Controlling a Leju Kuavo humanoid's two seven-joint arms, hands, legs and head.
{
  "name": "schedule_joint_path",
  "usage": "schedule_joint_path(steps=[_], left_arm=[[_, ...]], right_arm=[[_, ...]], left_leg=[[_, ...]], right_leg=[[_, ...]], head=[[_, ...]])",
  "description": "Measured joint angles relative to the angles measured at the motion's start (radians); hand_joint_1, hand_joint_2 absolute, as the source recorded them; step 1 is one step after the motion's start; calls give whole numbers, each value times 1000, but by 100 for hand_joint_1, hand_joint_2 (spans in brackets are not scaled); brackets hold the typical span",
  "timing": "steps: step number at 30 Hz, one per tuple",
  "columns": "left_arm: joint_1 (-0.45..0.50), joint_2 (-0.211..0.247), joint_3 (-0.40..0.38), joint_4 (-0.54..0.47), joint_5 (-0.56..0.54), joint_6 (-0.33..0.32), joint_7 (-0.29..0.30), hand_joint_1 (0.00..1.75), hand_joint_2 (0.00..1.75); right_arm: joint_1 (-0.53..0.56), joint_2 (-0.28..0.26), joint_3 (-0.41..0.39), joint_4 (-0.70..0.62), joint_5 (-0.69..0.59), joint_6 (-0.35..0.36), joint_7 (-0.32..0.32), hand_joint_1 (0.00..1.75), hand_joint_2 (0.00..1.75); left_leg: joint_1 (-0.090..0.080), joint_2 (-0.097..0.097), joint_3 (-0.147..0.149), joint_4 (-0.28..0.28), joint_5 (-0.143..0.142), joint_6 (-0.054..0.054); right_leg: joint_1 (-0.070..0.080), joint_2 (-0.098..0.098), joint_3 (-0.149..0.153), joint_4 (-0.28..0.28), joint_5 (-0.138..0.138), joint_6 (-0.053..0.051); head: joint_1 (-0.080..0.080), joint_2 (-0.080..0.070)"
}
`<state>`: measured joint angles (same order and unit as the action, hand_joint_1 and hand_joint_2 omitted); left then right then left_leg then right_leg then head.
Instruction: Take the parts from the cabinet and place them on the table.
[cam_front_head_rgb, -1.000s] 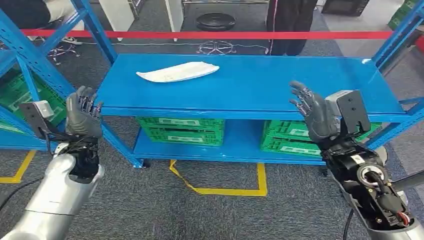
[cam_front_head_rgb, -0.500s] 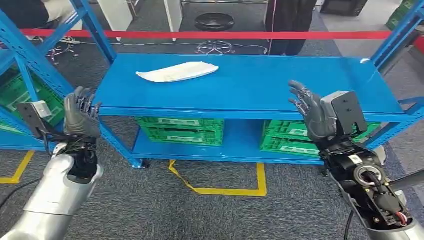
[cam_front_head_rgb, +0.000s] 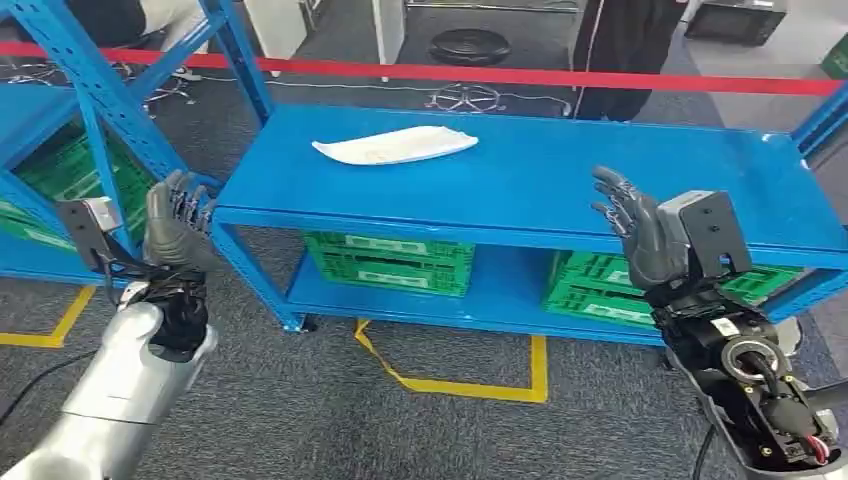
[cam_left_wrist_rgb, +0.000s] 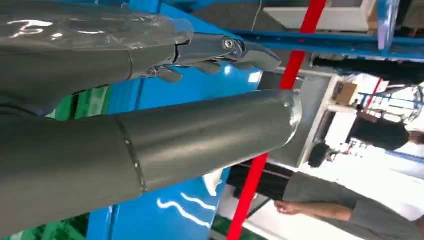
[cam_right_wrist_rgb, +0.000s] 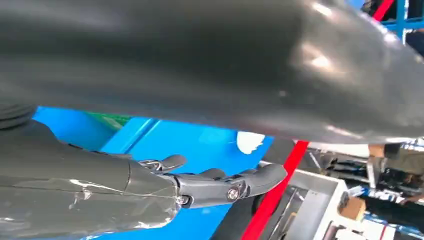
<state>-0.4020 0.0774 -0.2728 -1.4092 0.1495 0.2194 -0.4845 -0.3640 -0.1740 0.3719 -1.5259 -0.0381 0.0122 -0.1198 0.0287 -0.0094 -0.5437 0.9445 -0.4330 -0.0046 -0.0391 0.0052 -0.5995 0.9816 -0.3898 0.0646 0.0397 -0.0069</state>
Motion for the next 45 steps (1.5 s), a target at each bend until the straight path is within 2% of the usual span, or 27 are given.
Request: schedule_joint_path(steps=[1, 2, 3, 4, 6, 7, 10, 11, 12, 13, 15, 16, 17, 20, 21, 22, 23, 25, 26, 27, 28, 30, 31, 33, 35, 36, 45], left_arm=[[-1, 0, 0, -1, 0, 1, 0, 0, 0], [0, 1, 0, -3, -1, 1, 1, 0, 0], [1, 1, 0, -6, -1, 2, 2, 0, 0], [4, 1, 1, -7, -2, 2, 2, 0, 0], [6, 3, 2, -9, -1, 2, 2, 0, 0], [3, 3, 3, -10, -2, 2, 2, 0, 0], [7, 6, 5, -11, -2, 2, 2, 0, 0], [10, 6, 5, -11, -2, 2, 2, 0, 0], [12, 6, 5, -11, -2, 2, 2, 0, 0], [12, 6, 5, -11, -2, 2, 2, 0, 0], [11, 8, 6, -14, -2, 2, 2, 0, 0], [9, 8, 6, -15, -2, 2, 2, 0, 0], [7, 8, 6, -16, -2, 2, 2, 0, 0], [8, 9, 6, -16, -2, 2, 2, 0, 0], [8, 9, 6, -18, -2, 2, 2, 0, 0], [8, 8, 6, -19, -3, 2, 2, 0, 0], [6, 8, 6, -19, -3, 2, 2, 0, 0], [9, 8, 6, -19, -3, 2, 2, 0, 0], [11, 8, 6, -19, -3, 2, 2, 0, 0], [12, 8, 6, -19, -3, 2, 2, 0, 0], [13, 8, 6, -19, -3, 1, 2, 0, 0], [12, 8, 6, -19, -3, -4, 2, 0, 0], [12, 8, 6, -19, -3, -6, 2, 0, 0], [9, 8, 6, -19, -3, -8, 2, 0, 0], [11, 8, 6, -19, -3, -10, 2, 0, 0], [11, 8, 6, -19, -3, -10, 2, 0, 0], [5, 8, 6, -19, -3, -20, 1, 0, 0]], right_arm=[[-2, 0, 2, 4, 0, 2, 0, 0, 0], [-4, 1, 2, 5, 0, 2, -1, 0, 0], [0, 2, 2, 8, 0, 2, -1, 0, 0], [-1, 2, 3, 9, 0, 2, -1, 0, 0], [-6, 9, 4, 9, 0, 2, -3, 0, 0], [-10, 10, 4, 9, 0, 2, -3, 0, 0], [-10, 13, 5, 13, 0, 2, -3, 0, 0], [-9, 13, 5, 16, 0, 2, -3, 0, 0], [-9, 13, 6, 17, 0, 3, -3, 0, 0], [-9, 15, 6, 18, 0, 3, -3, 0, 0], [-11, 16, 6, 18, 0, 3, -3, 0, 0], [-12, 17, 6, 18, 0, 3, -3, 0, 0], [-13, 18, 6, 18, 0, 3, -3, 0, 0], [-14, 18, 6, 18, 0, 3, -3, 0, 0], [-14, 18, 6, 18, 0, 3, -3, 0, 0], [-15, 18, 7, 18, 0, 3, -3, 0, 0], [-17, 18, 8, 18, 0, 3, -4, 0, 0], [-14, 18, 7, 21, 0, 2, -3, 0, 0], [-13, 18, 8, 23, 0, 3, -3, 0, 0], [-11, 18, 8, 25, 0, 3, -3, 0, 0], [-10, 18, 8, 26, 0, 3, -3, 0, 0], [-11, 18, 8, 25, 0, 3, -3, 0, 0], [-11, 18, 7, 24, 0, 2, -3, 0, 0], [-11, 18, 7, 24, 0, 1, -3, 0, 0], [-9, 18, 7, 24, 0, 1, -3, 0, 0], [-10, 18, 7, 24, 0, 0, -4, 0, 0], [-9, 18, 8, 24, 9, -2, -2, 0, 0]], left_leg=[[-5, -5, -7, 2, -1, -6], [-8, -9, -17, 12, 1, -12], [-6, -14, -18, 9, 4, -16], [-4, -15, -17, 4, 6, -19], [1, -12, -17, 14, -9, -32], [-1, -4, -37, 60, -32, -33], [-3, 0, -175, 311, -130, -34], [-3, 0, -205, 355, -133, -32], [-4, 0, -211, 349, -114, -28], [-5, 0, -191, 294, -73, -23], [-10, 8, -100, 98, 26, -8], [-17, 25, -70, 28, 35, -1], [-22, 25, -66, 22, 34, -1], [-28, 14, -68, 21, 33, 7], [-17, 12, -61, 11, 38, 14], [-16, 10, -57, 8, 39, 17], [-15, 7, -55, 8, 38, 24], [-17, 1, -56, 9, 37, 26], [-19, -3, -55, 9, 36, 27], [-21, -7, -55, 9, 35, 28], [-21, -12, -53, 10, 34, 29], [-23, -20, -45, 11, 30, 26], [-22, -23, -43, 11, 28, 23], [-26, -29, -51, 15, 30, 15], [-24, -30, -52, 13, 31, 9], [-29, -29, -52, 17, 30, 22], [-26, -26, -50, 13, 29, 21]], right_leg=[[7, 15, 19, -5, -23, 1], [3, 15, 23, -18, -28, -13], [7, 13, 19, -13, -27, -18], [12, 10, 19, -9, -31, -26], [6, 5, 26, -15, -29, -43], [6, 3, 28, -15, -31, -49], [12, -6, 28, -15, -34, -59], [14, -8, 28, -15, -34, -60], [17, -10, 29, -15, -35, -61], [19, -12, 31, -15, -36, -63], [21, -16, 38, -15, -40, -60], [23, -17, 39, -15, -42, -57], [28, -17, 36, -14, -45, -52], [27, -26, 43, -24, -45, -36], [26, -27, 41, -22, -50, -29], [22, -20, 28, 2, -70, -26], [22, -15, 2, 69, -109, -24], [22, -10, -78, 239, -179, -18], [22, -10, -110, 302, -197, -16], [22, -10, -122, 317, -188, -17], [22, -9, -108, 278, -155, -20], [23, -3, -23, 91, -51, -30], [24, 7, 12, 5, -22, -37], [30, 10, 37, -25, -39, -41], [31, 8, 36, -24, -36, -44], [28, 9, 36, -27, -35, -40], [32, 12, 37, -27, -35, -42]], head=[[6, 0], [5, 0], [-5, 0], [-5, 0], [-14, 0], [-25, 0], [-46, 0], [-51, 0], [-55, 0], [-60, 0], [-66, 0], [-69, 0], [-71, 0], [-64, 0], [-65, 0], [-60, 0], [-50, 0], [-34, 0], [-28, 0], [-25, 0], [-20, 0], [-10, 0], [-6, 0], [-6, 0], [-8, 0], [-13, 0], [-41, 0]])
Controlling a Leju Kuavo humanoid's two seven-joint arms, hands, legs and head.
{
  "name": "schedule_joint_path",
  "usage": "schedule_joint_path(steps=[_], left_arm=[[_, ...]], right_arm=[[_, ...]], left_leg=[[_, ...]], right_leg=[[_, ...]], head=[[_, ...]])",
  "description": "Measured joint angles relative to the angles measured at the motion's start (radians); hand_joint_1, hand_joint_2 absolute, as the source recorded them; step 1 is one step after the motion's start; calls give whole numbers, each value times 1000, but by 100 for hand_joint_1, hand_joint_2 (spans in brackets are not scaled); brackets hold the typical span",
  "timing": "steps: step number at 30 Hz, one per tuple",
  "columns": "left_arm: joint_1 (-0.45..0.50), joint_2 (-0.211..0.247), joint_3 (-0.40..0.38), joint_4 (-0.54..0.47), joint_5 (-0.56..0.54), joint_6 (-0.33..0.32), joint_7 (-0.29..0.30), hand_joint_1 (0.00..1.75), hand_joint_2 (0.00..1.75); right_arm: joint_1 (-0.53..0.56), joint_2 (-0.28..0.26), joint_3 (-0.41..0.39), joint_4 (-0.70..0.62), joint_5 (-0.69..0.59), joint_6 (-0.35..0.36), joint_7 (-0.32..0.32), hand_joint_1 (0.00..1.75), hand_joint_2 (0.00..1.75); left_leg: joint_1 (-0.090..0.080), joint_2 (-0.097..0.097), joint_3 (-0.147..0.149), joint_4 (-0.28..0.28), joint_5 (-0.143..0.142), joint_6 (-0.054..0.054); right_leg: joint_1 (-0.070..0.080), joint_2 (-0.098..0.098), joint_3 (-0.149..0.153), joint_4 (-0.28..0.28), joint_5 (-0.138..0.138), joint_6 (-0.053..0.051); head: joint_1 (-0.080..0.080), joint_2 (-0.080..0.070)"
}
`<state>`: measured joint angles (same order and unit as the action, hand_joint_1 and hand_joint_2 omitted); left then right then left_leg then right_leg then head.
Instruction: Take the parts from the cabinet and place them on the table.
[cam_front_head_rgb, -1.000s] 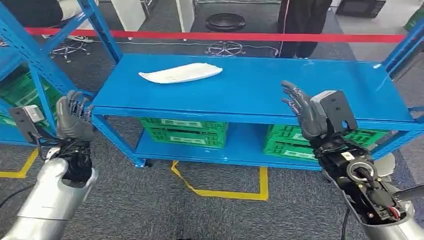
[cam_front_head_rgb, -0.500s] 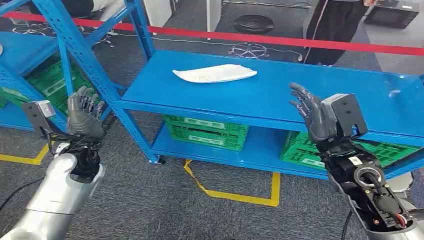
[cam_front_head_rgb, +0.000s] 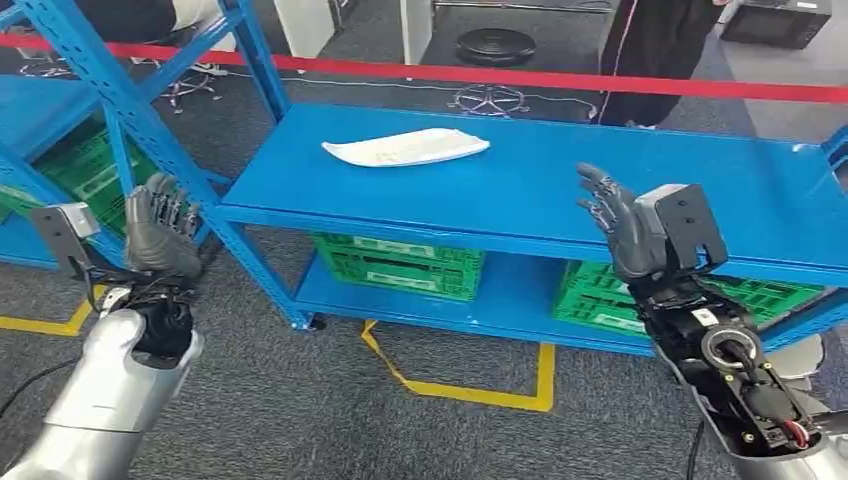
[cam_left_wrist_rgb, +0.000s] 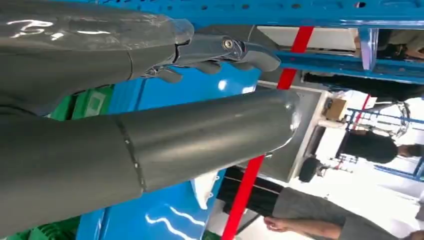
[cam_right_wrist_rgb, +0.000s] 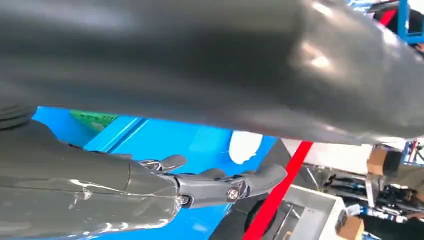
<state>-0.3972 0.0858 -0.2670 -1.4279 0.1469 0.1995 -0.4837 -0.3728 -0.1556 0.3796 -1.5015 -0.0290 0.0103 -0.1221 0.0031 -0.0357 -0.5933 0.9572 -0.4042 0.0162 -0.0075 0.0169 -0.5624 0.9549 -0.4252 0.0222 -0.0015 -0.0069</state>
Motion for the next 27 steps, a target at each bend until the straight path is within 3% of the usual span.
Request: schedule_joint_path(steps=[4, 5, 6, 7, 9, 10, 11, 12, 14, 16, 17, 18, 20, 22, 23, 25, 27], left_arm=[[-3, 0, 0, 0, 0, -2, -4, 0, 0], [-6, 0, 0, 0, 0, -3, -5, 0, 0], [-6, -1, 0, 0, 0, -3, -5, 0, 0], [-8, -2, 0, 0, 0, -5, -7, 0, 0], [-12, -2, 0, 2, -1, -6, -7, 0, 0], [-11, -2, 0, 3, 0, -8, -7, 0, 0], [-10, -2, 0, 3, 0, -8, -7, 0, 0], [-9, -2, 0, 4, 0, -8, -7, 0, 0], [-10, -2, 0, 5, 0, -8, -7, 0, 0], [-12, -2, 0, 5, 0, -10, -7, 0, 0], [-15, -2, 0, 5, 0, -11, -6, 0, 0], [-21, -1, 0, 5, 2, -11, 2, 0, 0], [-24, 0, 0, 6, 4, -11, 13, 0, 0], [-25, 0, 0, 5, 4, -8, 19, 0, 0], [-26, 1, 0, 5, 4, -8, 21, 0, 0], [-30, 2, 0, 5, 4, -8, 21, 0, 0], [-20, 2, 0, 5, 4, -8, 24, 0, 0]], right_arm=[[0, 0, 0, 0, 0, 0, 0, 0, 0], [-1, 0, 0, -1, 0, 0, 1, 0, 0], [0, 0, -1, -2, 0, 0, 0, 0, 0], [-3, 0, -2, -2, -2, 0, 0, 0, 0], [-6, 0, -2, 0, -3, 0, 1, 0, 0], [-3, 0, -2, 1, -3, 0, 1, 0, 0], [-1, 0, -2, 2, -3, 0, 1, 0, 0], [1, 0, -2, 3, -3, 0, 2, 0, 0], [0, 0, -2, 3, -3, 0, 2, 0, 0], [-2, 0, -3, 3, -4, 0, 2, 0, 0], [-3, 0, -4, 3, -7, 0, 2, 0, 0], [-5, 0, -3, 2, -8, 0, 3, 0, 0], [-4, 0, -4, 3, -9, 0, 3, 0, 0], [-7, 0, -3, 2, -10, 0, 3, 0, 0], [-8, 1, -3, 0, -10, 0, 2, 0, 0], [-8, 0, -5, 0, -10, 0, 3, 0, 0], [-5, 1, -5, 0, -10, 0, 3, 0, 0]], left_leg=[[-5, 0, -2, 1, -1, 1], [-2, 0, 2, -7, 1, 4], [12, 5, 15, -24, 8, 3], [11, 6, 22, -29, 8, 3], [11, 8, 23, -29, 6, 8], [11, 8, 23, -28, 5, 9], [11, 8, 23, -28, 4, 9], [12, 7, 25, -27, 2, 7], [14, 6, 27, -24, -2, 3], [17, 4, 33, -15, -12, -6], [16, 3, 32, -13, -16, -11], [10, 1, 23, -4, -17, -15], [9, -1, 20, -10, -15, -24], [12, 0, 24, -11, -25, -39], [13, 14, 17, 20, -36, -43], [14, 24, -70, 171, -88, -49], [14, 27, -171, 323, -123, -52]], right_leg=[[-4, -1, 2, -5, 0, 3], [-1, -1, 5, -9, 2, 7], [1, -2, -1, -8, -4, 9], [0, -6, -12, 26, -27, 15], [-5, -7, -88, 188, -100, 22], [-6, -8, -130, 267, -126, 25], [-7, -8, -157, 315, -134, 28], [-10, -8, -159, 309, -117, 30], [-14, -9, -130, 240, -68, 32], [-19, -8, -43, 58, 26, 35], [-19, -3, -21, 18, 10, 35], [-13, -2, -6, -1, 8, 27], [-11, -2, -13, 8, 4, 9], [-16, -2, -1, -1, 3, -10], [-17, -3, 6, -5, -3, -17], [-15, -6, 13, -6, -16, -31], [-12, -8, 26, -6, -30, -33]], head=[[-2, 0], [-5, 0], [-5, 0], [4, 0], [18, 0], [21, 0], [25, 0], [29, 0], [34, 0], [39, 0], [44, 0], [49, 0], [34, 0], [31, 0], [24, 0], [7, 0], [0, 0]])
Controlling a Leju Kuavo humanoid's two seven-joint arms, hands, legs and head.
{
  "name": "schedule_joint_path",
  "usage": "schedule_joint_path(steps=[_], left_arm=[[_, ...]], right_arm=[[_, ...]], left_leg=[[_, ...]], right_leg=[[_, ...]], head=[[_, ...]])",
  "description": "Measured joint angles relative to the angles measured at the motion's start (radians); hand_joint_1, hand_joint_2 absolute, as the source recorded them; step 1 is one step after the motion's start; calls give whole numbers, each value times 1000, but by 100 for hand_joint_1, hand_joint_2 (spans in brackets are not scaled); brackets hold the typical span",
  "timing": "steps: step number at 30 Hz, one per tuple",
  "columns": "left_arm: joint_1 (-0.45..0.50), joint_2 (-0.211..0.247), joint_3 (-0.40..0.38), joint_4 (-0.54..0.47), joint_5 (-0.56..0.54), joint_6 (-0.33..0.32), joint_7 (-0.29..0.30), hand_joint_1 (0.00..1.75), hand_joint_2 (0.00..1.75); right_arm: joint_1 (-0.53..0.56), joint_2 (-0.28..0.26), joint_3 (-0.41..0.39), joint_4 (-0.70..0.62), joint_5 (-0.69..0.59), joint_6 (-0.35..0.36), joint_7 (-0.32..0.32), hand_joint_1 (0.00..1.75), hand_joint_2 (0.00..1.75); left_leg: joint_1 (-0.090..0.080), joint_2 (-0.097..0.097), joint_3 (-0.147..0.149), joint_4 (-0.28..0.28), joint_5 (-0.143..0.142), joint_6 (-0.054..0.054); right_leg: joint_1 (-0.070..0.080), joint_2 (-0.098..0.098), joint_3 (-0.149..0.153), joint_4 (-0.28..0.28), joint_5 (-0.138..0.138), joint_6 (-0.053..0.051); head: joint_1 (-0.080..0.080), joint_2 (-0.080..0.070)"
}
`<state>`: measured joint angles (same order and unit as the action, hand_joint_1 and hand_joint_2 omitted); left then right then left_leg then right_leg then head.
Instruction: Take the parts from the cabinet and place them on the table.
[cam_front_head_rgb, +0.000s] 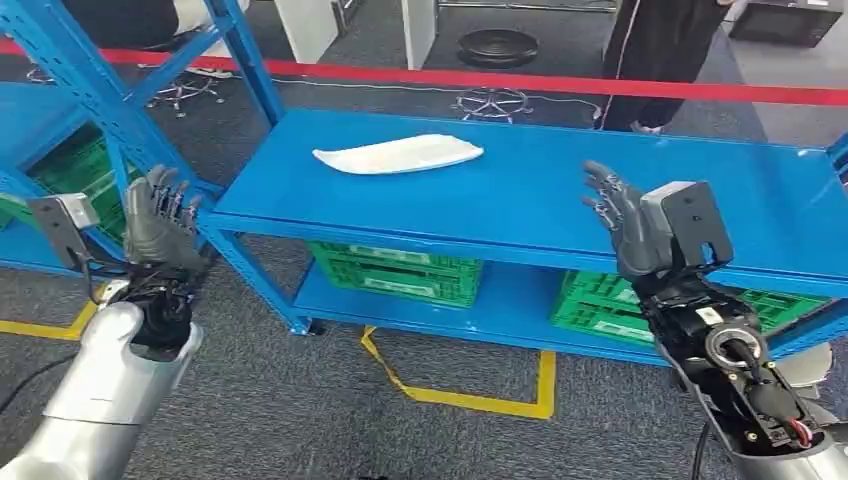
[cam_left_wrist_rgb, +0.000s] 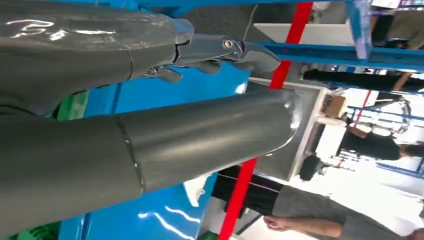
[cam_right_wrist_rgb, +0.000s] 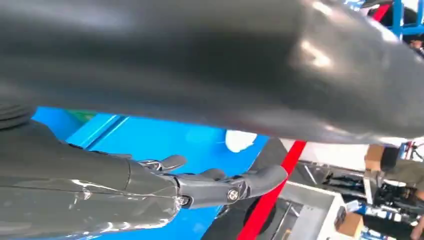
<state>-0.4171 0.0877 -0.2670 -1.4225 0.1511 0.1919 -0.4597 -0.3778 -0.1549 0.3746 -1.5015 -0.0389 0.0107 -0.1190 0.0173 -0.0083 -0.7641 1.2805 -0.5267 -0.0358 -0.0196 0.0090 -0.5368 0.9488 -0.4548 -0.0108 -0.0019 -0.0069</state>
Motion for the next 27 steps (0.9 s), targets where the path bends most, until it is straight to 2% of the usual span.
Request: schedule_joint_path(steps=[1, 2, 3, 4, 5, 6, 7, 8, 9, 10, 11, 12, 13, 14, 15, 16, 17, 18, 19, 20, 21, 22, 23, 24, 25, 26, 27], left_arm=[[5, 0, 0, 0, 0, 0, 1, 0, 0], [8, 0, 0, 0, 0, 0, 1, 0, 0], [9, 0, 0, 0, 0, 1, 1, 0, 0], [8, 0, 0, 0, 0, 2, 1, 0, 0], [8, 1, 0, 0, 0, 1, 1, 0, 0], [7, 0, 0, -1, 0, 2, 2, 0, 0], [5, 1, 0, -2, 0, 2, 3, 0, 0], [7, 1, 0, -2, -1, 2, 3, 0, 0], [7, 1, 0, -2, 0, 3, 3, 0, 0], [5, 0, 0, -3, 0, 3, 3, 0, 0], [8, -1, 0, -4, 0, 3, 4, 0, 0], [4, -1, 0, -4, 0, 3, 4, 0, 0], [4, -1, 0, -4, 0, 3, 4, 0, 0], [7, -1, 0, -4, 0, 3, 4, 0, 0], [11, -2, 0, -3, 0, 3, 4, 0, 0], [15, -2, 0, -3, 1, 3, 4, 0, 0], [15, -2, 0, -3, 1, 3, 4, 0, 0], [15, -2, 0, -3, 2, 3, 4, 0, 0], [15, -2, 0, -3, 2, 4, 4, 0, 0], [16, -2, 0, -3, 2, 7, 3, 0, 0], [18, -2, 0, 0, 2, 9, -1, 0, 0], [22, -3, 0, 1, 1, 12, -4, 0, 0], [20, -6, 0, -1, 0, 16, -8, 0, 0], [15, -6, 0, -8, -1, 17, -11, 0, 0], [4, -6, 0, -15, -1, 19, -18, 0, 0], [-4, -5, 0, -16, -1, 19, -18, 0, 0], [-7, -7, 0, -17, -1, 19, -20, 0, 0]], right_arm=[[3, 0, 1, 0, 0, 0, 0, 0, 0], [5, 0, 1, 0, 0, 0, 0, 0, 0], [6, 0, 1, 0, 0, 0, 0, 0, 0], [5, 0, 1, 0, -1, 0, 0, 0, 0], [5, 0, 1, -2, -1, 0, 0, 0, 0], [4, 0, 1, -3, -1, 0, -1, 0, 0], [4, 0, 0, -3, -1, 0, 0, 0, 0], [6, 0, 0, -3, -1, 0, 0, 0, 0], [8, 0, 0, -4, -2, 0, 0, 0, 0], [7, 0, -1, -6, -2, 0, 2, 0, 0], [8, 0, -3, -8, -2, -1, 3, 0, 0], [8, 0, -3, -11, -2, -2, 1, 0, 0], [9, 0, -3, -11, -3, -1, 3, 0, 0], [16, 0, -4, -11, -3, -2, 5, 0, 0], [21, 0, -5, -11, -3, -3, 5, 0, 0], [24, 0, -5, -11, -3, -3, 6, 0, 0], [26, 0, -4, -11, -3, -3, 6, 0, 0], [27, 0, -5, -11, -3, -3, 6, 0, 0], [29, 0, -5, -10, -3, -3, 6, 0, 0], [29, 0, -5, -9, -3, -3, 7, 0, 0], [33, 0, -4, -5, -3, -3, 6, 0, 0], [33, 0, -3, -2, -3, -3, 10, 0, 0], [30, 0, -5, -3, -3, -3, 11, 0, 0], [19, 0, -6, -7, -3, -3, 10, 0, 0], [-2, 0, -5, -9, -3, -3, 10, 0, 0], [-14, 0, -5, -11, -3, -3, 9, 0, 0], [-18, 0, -5, -11, -3, -2, 9, 0, 0]], left_leg=[[0, 0, -22, 13, 18, 2], [-1, 0, -15, -24, 58, 5], [-1, 0, 15, -102, 113, 10], [-2, 1, 61, -210, 177, 17], [-4, 6, 100, -306, 212, 24], [-16, 11, 125, -316, 169, 26], [-18, 8, 129, -327, 159, 31], [-20, 6, 137, -337, 151, 36], [-16, 5, 148, -342, 145, 44], [-16, 2, 168, -345, 139, 53], [-12, 0, 188, -355, 131, 56], [-10, 1, 207, -357, 120, 63], [-11, -1, 223, -361, 107, 66], [-12, -2, 243, -366, 93, 67], [-12, -3, 265, -369, 79, 67], [-12, -5, 288, -370, 67, 66], [-12, -7, 315, -371, 49, 65], [-13, -9, 344, -371, 32, 62], [-14, -11, 373, -371, 10, 60], [-15, -11, 394, -372, -9, 59], [-16, -13, 419, -367, -28, 58], [-19, -26, 429, -368, -48, 50], [-18, -22, 441, -375, -67, 47], [-17, -23, 449, -354, -56, 40], [-16, -22, 438, -334, -41, 33], [-13, -16, 423, -303, -39, 32], [-12, -9, 391, -249, -39, 29]], right_leg=[[1, 0, 11, 0, -8, 1], [1, -1, 25, 0, -17, 3], [1, -1, 40, 0, -27, 5], [1, -3, 59, -1, -39, 7], [0, -5, 69, -4, -52, 11], [5, -5, 74, -10, -62, 20], [2, -5, 79, -18, -66, 26], [1, -6, 98, -29, -66, 32], [3, -5, 109, -19, -52, 43], [2, -6, 113, -6, -48, 49], [-1, -8, 76, 47, -38, 49], [0, -7, 28, 133, -18, 48], [-1, -7, -28, 214, -16, 53], [1, -6, -84, 277, -47, 54], [2, -6, -127, 308, -100, 54], [3, -6, -156, 308, -150, 54], [3, -7, -174, 280, -186, 55], [3, -7, -179, 226, -191, 53], [5, -6, -177, 155, -144, 48], [10, -4, -175, 77, -28, 37], [13, 0, -180, 1, 147, 26], [17, 4, -168, 3, 170, 26], [24, 4, -146, 19, 156, 27], [22, 10, -144, 16, 148, 21], [23, 5, -137, 17, 147, 11], [18, 3, -130, 12, 150, 7], [18, 3, -128, 9, 147, 1]], head=[[-6, 0], [-8, 0], [-12, 0], [-16, 0], [-19, 0], [-19, 0], [-20, 0], [-19, 0], [-18, 0], [-16, 0], [-9, 0], [-5, 0], [0, 0], [6, 0], [13, 0], [17, 0], [21, 0], [26, 0], [33, 0], [41, 0], [42, 0], [42, 0], [38, 0], [36, 0], [38, 0], [37, 0], [32, 0]])
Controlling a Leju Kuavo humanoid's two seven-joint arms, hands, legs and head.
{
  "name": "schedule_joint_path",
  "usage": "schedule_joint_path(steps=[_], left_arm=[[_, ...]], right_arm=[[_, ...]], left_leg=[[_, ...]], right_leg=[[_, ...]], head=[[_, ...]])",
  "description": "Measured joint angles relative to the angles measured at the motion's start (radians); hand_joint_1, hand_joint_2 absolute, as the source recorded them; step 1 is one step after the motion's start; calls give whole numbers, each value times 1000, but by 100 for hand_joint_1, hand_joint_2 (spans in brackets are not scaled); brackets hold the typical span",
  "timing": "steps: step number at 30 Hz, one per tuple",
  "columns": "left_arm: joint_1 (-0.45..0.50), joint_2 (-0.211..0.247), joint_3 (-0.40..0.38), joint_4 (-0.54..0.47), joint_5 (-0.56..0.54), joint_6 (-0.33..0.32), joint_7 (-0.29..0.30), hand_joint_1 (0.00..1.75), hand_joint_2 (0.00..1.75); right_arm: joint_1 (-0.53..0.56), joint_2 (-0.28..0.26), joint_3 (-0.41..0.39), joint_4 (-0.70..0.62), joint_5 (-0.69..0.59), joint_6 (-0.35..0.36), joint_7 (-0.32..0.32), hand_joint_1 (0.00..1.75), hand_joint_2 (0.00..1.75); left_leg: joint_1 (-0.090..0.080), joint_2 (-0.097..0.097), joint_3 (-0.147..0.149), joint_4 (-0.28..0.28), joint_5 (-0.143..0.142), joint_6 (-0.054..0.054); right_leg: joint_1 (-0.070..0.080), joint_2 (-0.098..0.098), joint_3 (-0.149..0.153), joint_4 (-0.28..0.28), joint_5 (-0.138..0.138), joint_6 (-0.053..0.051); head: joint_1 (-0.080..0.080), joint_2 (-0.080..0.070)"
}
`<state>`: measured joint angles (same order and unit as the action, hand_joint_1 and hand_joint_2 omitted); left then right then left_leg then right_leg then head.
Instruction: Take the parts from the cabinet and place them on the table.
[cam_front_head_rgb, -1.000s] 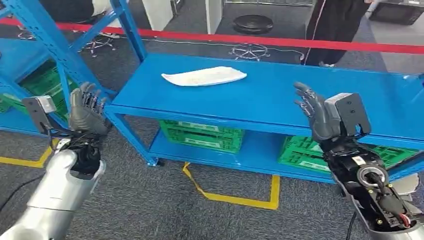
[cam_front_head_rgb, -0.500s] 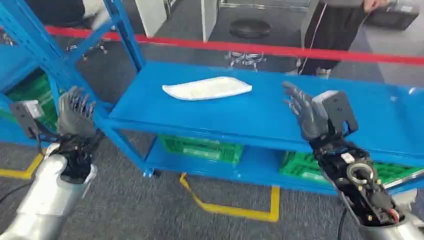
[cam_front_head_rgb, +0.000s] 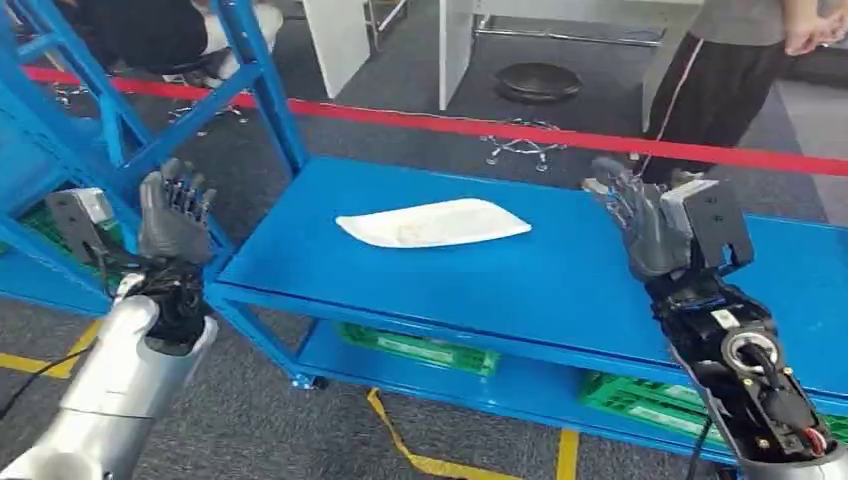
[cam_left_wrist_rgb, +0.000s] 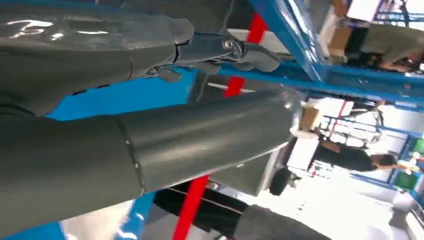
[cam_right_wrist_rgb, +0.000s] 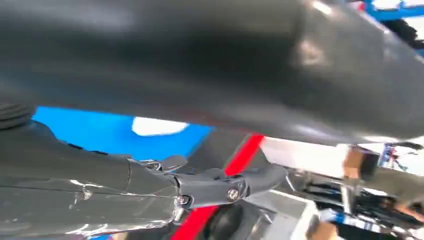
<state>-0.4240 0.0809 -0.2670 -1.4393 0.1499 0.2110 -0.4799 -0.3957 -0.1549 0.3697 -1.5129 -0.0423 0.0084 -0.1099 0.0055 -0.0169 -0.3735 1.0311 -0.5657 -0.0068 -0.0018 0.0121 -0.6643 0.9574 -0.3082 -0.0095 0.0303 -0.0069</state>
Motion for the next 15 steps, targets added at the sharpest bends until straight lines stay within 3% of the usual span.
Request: schedule_joint_path(steps=[1, 2, 3, 4, 5, 6, 8, 9, 10, 11, 12, 13, 14, 15], left_arm=[[2, 0, 0, 0, 0, 0, 0, 0, 0], [7, 2, 0, 0, 0, 1, 0, 0, 0], [13, 2, 0, 0, 0, 3, 0, 0, 0], [19, 2, 0, 0, 0, 3, 0, 0, 0], [22, 4, 0, 0, 0, 5, 0, 0, 0], [22, 4, 0, 0, 0, 6, 0, 0, 0], [21, 4, 0, 0, 0, 9, 0, 0, 0], [21, 5, 0, 0, 0, 9, 0, 0, 0], [23, 5, 0, 0, 0, 10, 0, 0, 0], [22, 5, 0, 0, 0, 10, 0, 0, 0], [22, 5, 0, 0, 0, 10, 0, 0, 0], [22, 5, 0, 0, 0, 10, 0, 0, 0], [22, 5, 0, 0, 0, 10, 0, 0, 0], [22, 5, 0, 0, 0, 10, 0, 0, 0]], right_arm=[[2, 0, 0, 1, 0, 0, 0, 0, 0], [7, 0, 0, 3, 0, 0, 1, 0, 0], [12, 0, 1, 5, 0, 1, 2, 0, 0], [16, 0, 1, 6, 0, 1, 2, 0, 0], [17, 0, 2, 7, 0, 1, 2, 0, 0], [17, 0, 3, 10, 0, 1, 2, 0, 0], [17, 0, 4, 11, 0, 1, 2, 0, 0], [17, 0, 4, 11, 0, 1, 2, 0, 0], [17, 0, 5, 14, 0, 1, 2, 0, 0], [17, 0, 5, 14, 0, 2, 3, 0, 0], [18, 0, 5, 16, 0, 1, 3, 0, 0], [17, 0, 5, 17, 0, 1, 3, 0, 0], [16, 0, 5, 18, 0, 2, 3, 0, 0], [16, 0, 6, 19, 0, 3, 4, 0, 0]], left_leg=[[0, 5, -49, 71, -25, -5], [2, 6, -100, 136, -71, -10], [3, 7, -143, 185, -115, -16], [4, 7, -177, 210, -136, -17], [4, 7, -196, 203, -122, -18], [4, 8, -197, 157, -77, -17], [3, 9, -153, -17, 52, -8], [0, 12, -141, -68, 88, 1], [-9, 13, -156, -70, 55, 2], [-9, 11, -157, -67, 50, 11], [-10, 11, -158, -69, 75, 19], [-3, 11, -155, -73, 93, 12], [-4, 10, -155, -72, 93, -8], [-7, 9, -156, -72, 99, 7]], right_leg=[[-1, 0, 1, -4, -2, -3], [-1, 0, 1, -4, -5, -5], [-1, 0, 0, -4, -9, -7], [-1, 0, 0, -3, -12, -7], [-1, 1, 0, -3, -13, -6], [-1, 1, 1, -2, -15, -5], [0, 2, 3, 1, -17, -1], [-1, 1, 2, 0, -16, 1], [0, 3, 3, -1, -12, 8], [-2, 2, -1, -3, -12, 16], [-3, 2, -1, -3, -13, 22], [3, 2, -3, 3, -25, 17], [3, 1, -1, 1, -34, -1], [3, 0, 0, -1, -20, 5]], head=[[-8, 0], [-13, 0], [-17, 0], [-22, 0], [-25, 0], [-31, 0], [-40, 0], [-44, 0], [-39, 0], [-43, 0], [-43, 0], [-43, 0], [-36, 0], [-33, 0]])
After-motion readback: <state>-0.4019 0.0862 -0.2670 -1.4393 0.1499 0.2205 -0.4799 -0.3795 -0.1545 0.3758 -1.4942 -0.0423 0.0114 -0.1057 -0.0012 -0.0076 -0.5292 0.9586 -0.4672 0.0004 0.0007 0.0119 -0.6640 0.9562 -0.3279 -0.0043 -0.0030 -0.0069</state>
